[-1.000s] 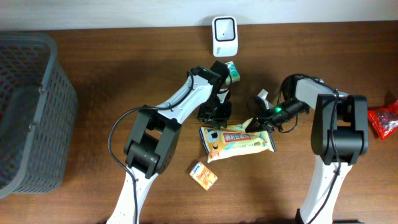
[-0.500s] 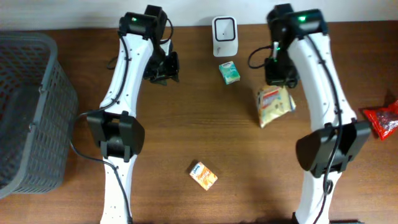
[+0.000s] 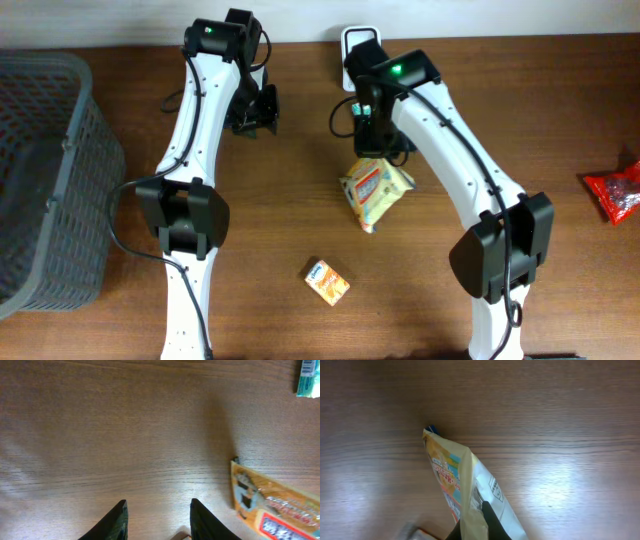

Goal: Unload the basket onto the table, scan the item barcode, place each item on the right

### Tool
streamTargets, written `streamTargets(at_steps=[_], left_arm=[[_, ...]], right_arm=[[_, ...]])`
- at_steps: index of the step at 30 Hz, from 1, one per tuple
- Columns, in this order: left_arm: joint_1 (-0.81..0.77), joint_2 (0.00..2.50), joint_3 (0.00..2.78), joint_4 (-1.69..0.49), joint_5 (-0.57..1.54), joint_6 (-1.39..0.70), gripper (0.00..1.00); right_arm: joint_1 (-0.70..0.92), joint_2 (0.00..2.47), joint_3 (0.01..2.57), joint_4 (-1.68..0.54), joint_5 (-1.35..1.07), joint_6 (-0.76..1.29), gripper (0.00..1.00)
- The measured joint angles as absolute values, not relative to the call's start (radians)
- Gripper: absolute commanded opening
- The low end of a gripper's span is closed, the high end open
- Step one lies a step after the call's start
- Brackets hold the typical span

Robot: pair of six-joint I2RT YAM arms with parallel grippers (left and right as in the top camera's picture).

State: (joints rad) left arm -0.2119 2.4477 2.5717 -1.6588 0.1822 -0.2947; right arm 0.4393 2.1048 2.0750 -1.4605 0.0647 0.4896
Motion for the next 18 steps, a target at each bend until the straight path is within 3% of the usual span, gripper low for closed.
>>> streamTargets(at_steps=[2,3,6,8,12,18], left_arm=[[-0.211,2.448,2.572,-1.686,0.193,-0.265,0.20],[-0.211,2.448,2.571,-1.687,0.272,-0.202,0.00],[-0.266,2.448,2.539,-1.681,0.447,-0.085,0.00],[-0.376,2.447,2.420,-1.534,0.547,-0.067,0.00],[-0.537,2.449,2.148,-1.171,0.680,-0.128,0.00],[-0.533,2.448,1.967,-0.933,0.696,-0.188,0.00]], right_arm=[[0.455,2.111,2.079,-1.466,0.076,0.510,0.04],[0.433,2.113,2.093,-1.488,0.077,0.515,0.04],[0.262,2.118,2.189,-1.549,0.069,0.513,0.04],[0.204,2.118,2.193,-1.556,0.033,0.493,0.04],[0.211,2.118,2.194,-1.557,-0.041,0.479,0.04],[0.224,2.118,2.195,-1.481,-0.185,0.470,0.04]])
